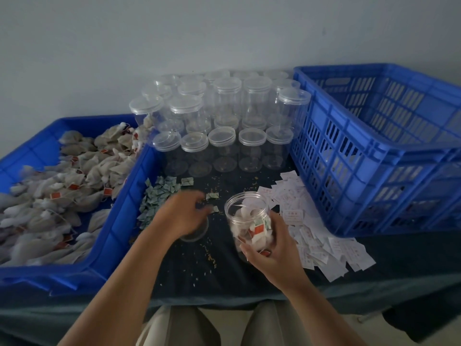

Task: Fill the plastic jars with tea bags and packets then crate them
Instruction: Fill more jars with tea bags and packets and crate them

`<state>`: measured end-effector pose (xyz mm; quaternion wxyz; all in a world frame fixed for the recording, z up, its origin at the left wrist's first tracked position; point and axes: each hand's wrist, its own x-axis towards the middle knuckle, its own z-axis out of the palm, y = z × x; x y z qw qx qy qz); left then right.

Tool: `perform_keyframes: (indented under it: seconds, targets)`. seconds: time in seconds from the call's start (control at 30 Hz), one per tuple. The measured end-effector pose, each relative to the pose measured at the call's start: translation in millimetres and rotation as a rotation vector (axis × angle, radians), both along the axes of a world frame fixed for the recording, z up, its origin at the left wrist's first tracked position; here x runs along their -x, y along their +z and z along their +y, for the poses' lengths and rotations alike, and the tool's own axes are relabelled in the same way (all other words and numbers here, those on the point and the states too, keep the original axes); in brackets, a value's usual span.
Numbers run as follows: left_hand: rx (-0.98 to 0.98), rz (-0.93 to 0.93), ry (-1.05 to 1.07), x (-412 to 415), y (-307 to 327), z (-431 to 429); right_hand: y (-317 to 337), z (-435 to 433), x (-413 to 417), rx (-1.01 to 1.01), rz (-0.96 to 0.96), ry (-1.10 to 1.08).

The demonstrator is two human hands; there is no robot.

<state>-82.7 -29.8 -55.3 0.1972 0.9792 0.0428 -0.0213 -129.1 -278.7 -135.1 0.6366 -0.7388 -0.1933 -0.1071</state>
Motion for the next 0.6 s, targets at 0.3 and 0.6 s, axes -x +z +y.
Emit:
perform_keyframes:
  seconds: [0.3, 0.6]
  targets:
    - [0.117, -0.077, 0.134, 3, -22, 0, -4, 0, -2, 0.025, 0.029, 0.013]
    - [0.89, -0.083, -0.121, 26, 24, -49, -4, 3, 0, 0.185, -0.052, 0.112]
